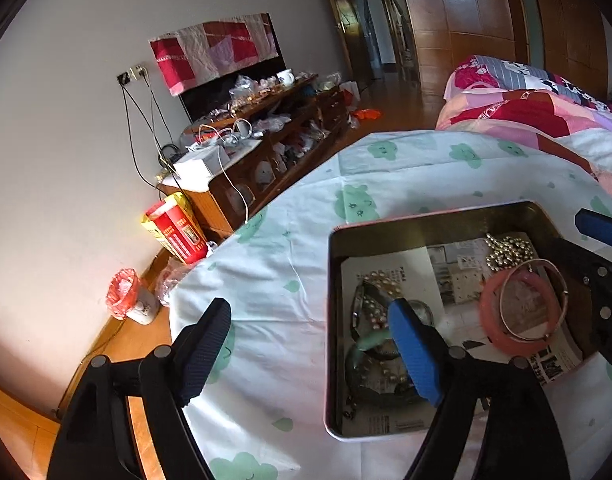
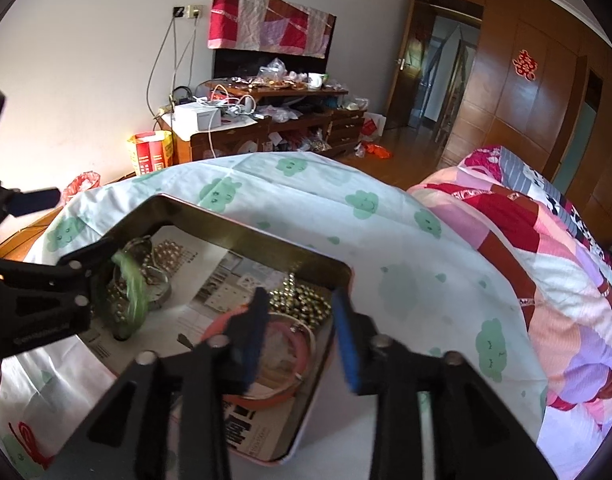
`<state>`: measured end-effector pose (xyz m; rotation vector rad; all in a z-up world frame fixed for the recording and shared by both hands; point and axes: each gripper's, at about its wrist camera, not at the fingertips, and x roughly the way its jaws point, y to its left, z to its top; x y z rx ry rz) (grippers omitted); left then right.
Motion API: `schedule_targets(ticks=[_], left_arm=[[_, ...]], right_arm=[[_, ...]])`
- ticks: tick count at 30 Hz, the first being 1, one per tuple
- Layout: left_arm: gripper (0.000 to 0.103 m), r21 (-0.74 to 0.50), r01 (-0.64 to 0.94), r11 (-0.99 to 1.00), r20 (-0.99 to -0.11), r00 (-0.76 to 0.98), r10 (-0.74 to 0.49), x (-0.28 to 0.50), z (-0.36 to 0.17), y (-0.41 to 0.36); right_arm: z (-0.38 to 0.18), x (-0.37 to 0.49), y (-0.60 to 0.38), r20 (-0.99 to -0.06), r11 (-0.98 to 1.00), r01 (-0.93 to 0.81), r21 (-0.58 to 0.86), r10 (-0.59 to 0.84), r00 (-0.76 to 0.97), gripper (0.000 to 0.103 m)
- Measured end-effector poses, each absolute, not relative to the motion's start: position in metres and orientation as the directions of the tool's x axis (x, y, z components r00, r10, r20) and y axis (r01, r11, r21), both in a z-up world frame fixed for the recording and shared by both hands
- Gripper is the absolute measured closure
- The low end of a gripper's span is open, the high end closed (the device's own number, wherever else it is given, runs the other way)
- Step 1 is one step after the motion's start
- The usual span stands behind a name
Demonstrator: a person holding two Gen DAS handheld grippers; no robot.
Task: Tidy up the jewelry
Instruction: 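Open the right tool over the tin while the left tool releases the green bangle, then move the left tool back and grasp the brown wooden bead bracelet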
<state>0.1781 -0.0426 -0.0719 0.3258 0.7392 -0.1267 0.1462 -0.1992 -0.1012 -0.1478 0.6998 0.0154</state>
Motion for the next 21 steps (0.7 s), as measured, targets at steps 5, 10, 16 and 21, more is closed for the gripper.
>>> schedule_targets(ticks=[5, 10, 16, 21], left_arm=[[0.022, 0.261, 0.21, 0.942, -0.678, 0.735, 0.024, 0.175, -0.073, -0.038], [0.022, 0.244, 0.193, 0.95, -0.687, 0.726, 0.029, 0.167, -0.076, -0.031], [0.022, 0.216, 0.183, 0.959, -0.7, 0.714, 0.021, 0.142, -0.081, -0.022], [0.022, 0.188, 0.185, 0.965, -0.7, 0.714, 0.0, 0.111, -0.08, -0.017]], right_arm=[[-0.103, 0.139, -0.205, -0.646, 0.993, -0.043, -0.113, -0.041, 0.762, 0.061], [-0.105, 0.127, -0.21, -0.645, 0.994, -0.031, -0.103, -0.043, 0.763, 0.058], [-0.106, 0.107, -0.214, -0.646, 0.997, -0.023, -0.075, -0.031, 0.763, 0.056], [-0.111, 0.084, -0.213, -0.649, 0.997, -0.018, -0.075, -0.035, 0.76, 0.052]])
